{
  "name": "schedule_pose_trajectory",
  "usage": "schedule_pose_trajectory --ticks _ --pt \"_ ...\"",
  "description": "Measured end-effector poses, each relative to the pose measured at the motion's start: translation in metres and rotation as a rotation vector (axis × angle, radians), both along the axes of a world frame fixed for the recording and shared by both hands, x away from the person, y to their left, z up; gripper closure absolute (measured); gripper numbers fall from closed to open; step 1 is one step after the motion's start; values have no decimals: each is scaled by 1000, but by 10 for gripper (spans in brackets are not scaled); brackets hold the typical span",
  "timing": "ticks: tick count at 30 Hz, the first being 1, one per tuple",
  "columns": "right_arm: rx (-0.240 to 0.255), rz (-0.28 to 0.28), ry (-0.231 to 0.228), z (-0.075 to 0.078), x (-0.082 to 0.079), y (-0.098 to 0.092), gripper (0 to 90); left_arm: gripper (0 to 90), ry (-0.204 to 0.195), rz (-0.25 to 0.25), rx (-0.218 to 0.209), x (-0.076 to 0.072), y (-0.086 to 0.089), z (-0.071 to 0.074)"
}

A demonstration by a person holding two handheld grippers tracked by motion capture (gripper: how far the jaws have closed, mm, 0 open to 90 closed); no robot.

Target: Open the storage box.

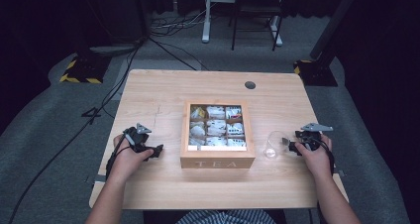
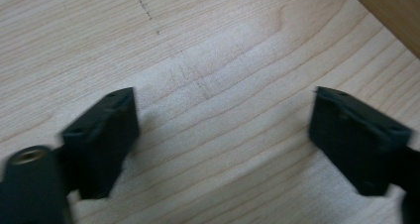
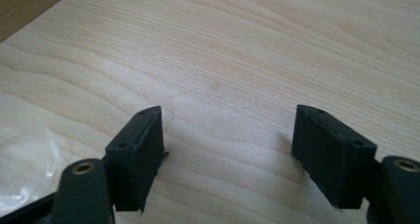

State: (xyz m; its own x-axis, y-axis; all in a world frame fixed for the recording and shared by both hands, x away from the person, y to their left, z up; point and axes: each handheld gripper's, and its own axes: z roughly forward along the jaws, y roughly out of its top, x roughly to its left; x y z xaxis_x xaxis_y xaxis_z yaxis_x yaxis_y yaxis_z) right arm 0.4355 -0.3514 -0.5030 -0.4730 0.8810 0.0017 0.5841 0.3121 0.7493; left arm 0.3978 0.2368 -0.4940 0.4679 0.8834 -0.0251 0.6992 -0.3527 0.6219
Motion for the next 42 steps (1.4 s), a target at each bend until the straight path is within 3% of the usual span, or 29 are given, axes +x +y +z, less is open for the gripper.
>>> schedule_pose_trajectory --ticks 6,15,21,23,31,38,42 --pt "-4 4 -2 0 1 1 278 259 0 -1 -1 -2 3 10" --pt "-5 7 -2 0 2 1 270 278 -75 -5 -47 -11 4 38" --pt "-6 2 0 0 2 1 264 280 -114 -9 -73 -15 4 49" --pt "-7 1 -2 0 2 1 263 284 -133 -3 -102 -16 4 53" --pt "-6 1 -1 0 2 1 264 283 -175 10 -140 -19 4 58" --pt "-8 2 -1 0 3 1 264 283 -201 -48 -156 -26 -9 70" --pt "-6 3 0 0 3 1 268 284 -222 -116 -147 -32 -25 79"
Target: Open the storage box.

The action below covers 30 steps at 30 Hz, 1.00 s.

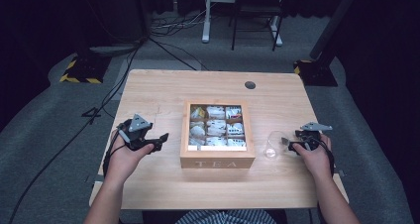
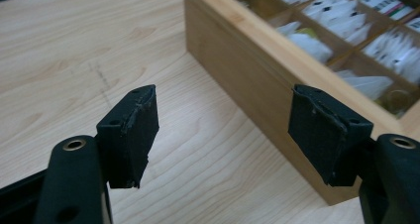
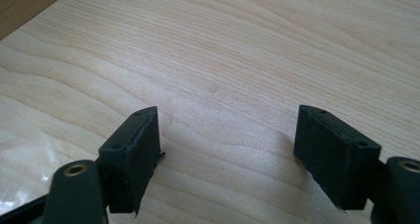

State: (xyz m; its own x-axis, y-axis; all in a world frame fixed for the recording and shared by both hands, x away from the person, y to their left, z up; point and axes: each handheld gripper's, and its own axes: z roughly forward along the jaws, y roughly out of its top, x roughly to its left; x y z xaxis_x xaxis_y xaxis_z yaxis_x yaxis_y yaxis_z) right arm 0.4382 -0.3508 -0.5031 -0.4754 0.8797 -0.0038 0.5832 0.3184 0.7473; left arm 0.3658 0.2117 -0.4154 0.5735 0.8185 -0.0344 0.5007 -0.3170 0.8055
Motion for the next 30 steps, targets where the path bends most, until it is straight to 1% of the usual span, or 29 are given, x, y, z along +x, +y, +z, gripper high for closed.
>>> schedule_pose_trajectory --ticks 2,3,4,5,6,7,8,9,10,12,14,15,16,17,20,22,23,25,26,28,29,30 --pt "3 1 1 0 0 0 271 283 -1 -9 2 -2 -3 1" --pt "4 3 1 0 0 0 272 283 -6 -21 5 -3 -6 3" --pt "4 4 1 0 0 0 272 283 -7 -46 5 -5 -13 5" --pt "4 4 1 0 0 0 272 282 -7 -46 5 -5 -13 5" --pt "5 4 0 0 0 0 272 282 -7 -60 7 -7 -15 6" --pt "5 6 0 0 0 0 272 282 -3 -67 -1 -8 -19 7" --pt "5 8 0 0 0 0 272 281 3 -97 6 -10 -24 8" --pt "5 8 0 0 0 0 272 279 3 -97 6 -10 -24 8" --pt "5 10 0 0 0 0 272 277 13 -133 20 -10 -28 7" --pt "5 14 2 0 0 0 273 276 27 -161 38 -11 -31 5" --pt "6 15 2 0 0 0 273 275 35 -168 37 -11 -32 4" --pt "6 16 2 0 0 0 274 273 36 -174 47 -12 -33 4" --pt "6 17 2 0 0 0 275 266 44 -198 56 -13 -36 3" --pt "6 17 2 0 0 0 275 260 44 -198 56 -13 -36 3" --pt "6 18 3 0 0 0 275 255 70 -275 56 -14 -41 -2" --pt "7 21 3 0 0 0 275 249 82 -305 67 -14 -43 -6" --pt "9 24 3 0 0 0 275 244 86 -312 75 -14 -44 -8" --pt "8 26 2 0 0 0 274 235 91 -307 82 -14 -46 -10" --pt "8 29 1 0 0 0 274 226 99 -302 93 -13 -47 -12" --pt "8 31 1 0 1 0 274 213 106 -294 89 -13 -47 -13" --pt "8 35 1 0 1 0 274 160 114 -282 87 -12 -47 -15" --pt "8 35 1 0 1 0 274 160 125 -276 82 -11 -47 -16"
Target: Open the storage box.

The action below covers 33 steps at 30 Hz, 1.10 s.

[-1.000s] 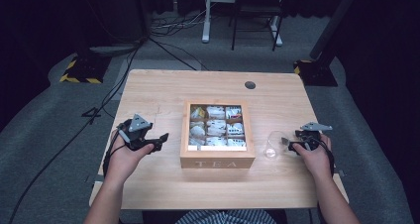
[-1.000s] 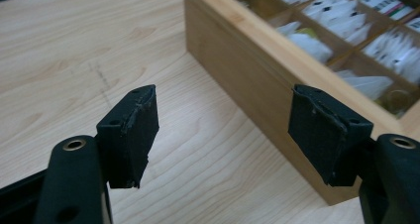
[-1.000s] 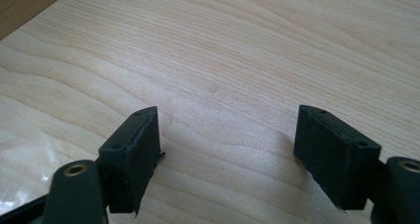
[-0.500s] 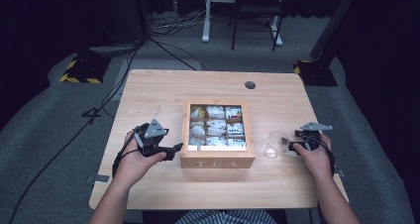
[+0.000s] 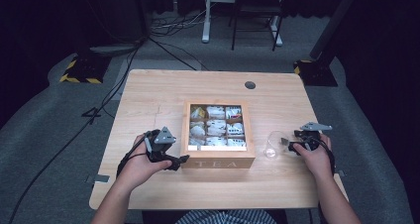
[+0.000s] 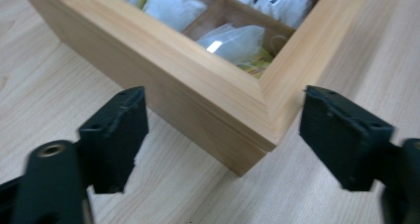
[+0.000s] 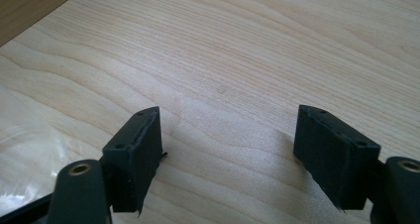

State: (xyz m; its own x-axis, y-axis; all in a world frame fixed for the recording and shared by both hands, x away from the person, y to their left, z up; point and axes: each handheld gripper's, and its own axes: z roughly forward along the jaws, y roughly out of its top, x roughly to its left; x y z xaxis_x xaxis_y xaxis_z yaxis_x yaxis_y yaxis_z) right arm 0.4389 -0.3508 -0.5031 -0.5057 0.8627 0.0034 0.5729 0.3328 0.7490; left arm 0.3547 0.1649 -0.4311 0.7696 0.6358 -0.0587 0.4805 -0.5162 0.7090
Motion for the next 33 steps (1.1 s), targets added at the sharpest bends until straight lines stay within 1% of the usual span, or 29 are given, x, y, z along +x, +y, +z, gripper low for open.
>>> schedule_pose_trajectory --ticks 1,2,3,5,6,7,8,11,13,14,15,16,17,18,19,20,22,24,27,29,33 --pt "0 0 0 0 0 0 274 157 9 1 -7 0 0 -1" --pt "0 1 0 0 0 0 274 163 16 -6 -3 0 -2 -3" --pt "-1 3 0 0 0 0 274 163 16 -6 -3 0 -2 -3" --pt "0 3 0 0 0 0 274 175 16 -19 22 -1 -5 -4" --pt "0 3 0 0 0 0 274 181 16 -19 22 -1 -5 -4" --pt "0 4 0 0 0 0 274 183 23 -22 41 -1 -6 -6" --pt "0 4 0 0 0 0 274 187 23 -22 41 -1 -6 -6" --pt "0 4 0 0 0 0 274 198 30 -21 66 -1 -6 -9" --pt "0 5 -1 0 0 0 274 219 35 -25 59 -1 -5 -10" --pt "0 5 0 0 0 0 274 253 32 -38 56 -1 -6 -9" --pt "0 5 0 0 0 0 274 273 32 -38 56 -1 -6 -9" --pt "1 5 0 0 0 0 274 273 30 -51 56 -1 -6 -9" --pt "0 6 0 0 0 0 274 295 23 -61 54 -1 -7 -9" --pt "0 7 -1 0 0 0 274 339 21 -77 55 -2 -7 -8" --pt "0 7 -1 0 0 0 274 339 17 -79 59 -2 -7 -8" --pt "-1 7 -1 0 0 0 274 341 19 -80 61 -2 -7 -7" --pt "-1 7 -1 0 0 0 274 371 45 -73 63 -2 -7 -5" --pt "-1 7 -1 0 0 0 274 406 61 -67 68 -3 -7 -4" --pt "-1 7 -1 0 0 0 274 434 80 -54 68 -4 -7 -3" --pt "-1 7 -1 0 0 0 274 458 83 -54 74 -4 -7 -2" --pt "-1 7 -1 0 0 1 274 472 88 -45 72 -5 -7 -1"
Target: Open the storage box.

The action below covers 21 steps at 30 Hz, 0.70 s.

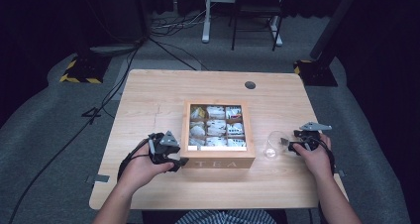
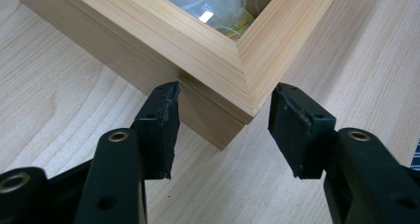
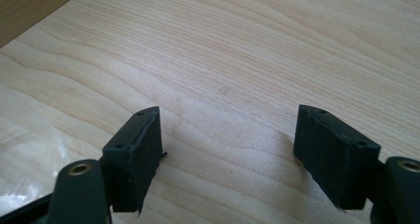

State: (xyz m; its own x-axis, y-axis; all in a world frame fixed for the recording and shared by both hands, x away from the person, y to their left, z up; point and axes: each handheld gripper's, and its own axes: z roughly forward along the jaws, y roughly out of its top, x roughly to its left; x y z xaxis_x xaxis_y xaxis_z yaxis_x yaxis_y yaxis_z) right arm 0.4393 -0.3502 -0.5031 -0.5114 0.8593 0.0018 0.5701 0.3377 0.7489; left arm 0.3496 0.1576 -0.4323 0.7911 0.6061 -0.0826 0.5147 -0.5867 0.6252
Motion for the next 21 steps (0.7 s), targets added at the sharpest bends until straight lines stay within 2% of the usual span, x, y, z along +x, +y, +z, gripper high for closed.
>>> schedule_pose_trajectory --ticks 5,10,14,19,21 --pt "0 0 0 0 0 0 274 491 -1 -3 14 -1 0 2" --pt "0 0 0 0 0 0 274 500 5 4 9 -1 0 2" --pt "2 -1 0 0 0 0 274 513 0 7 28 -2 -2 4" --pt "0 0 0 0 0 0 274 564 3 -2 -2 -3 0 7" --pt "1 0 0 0 0 0 274 561 3 -5 7 -3 0 7"
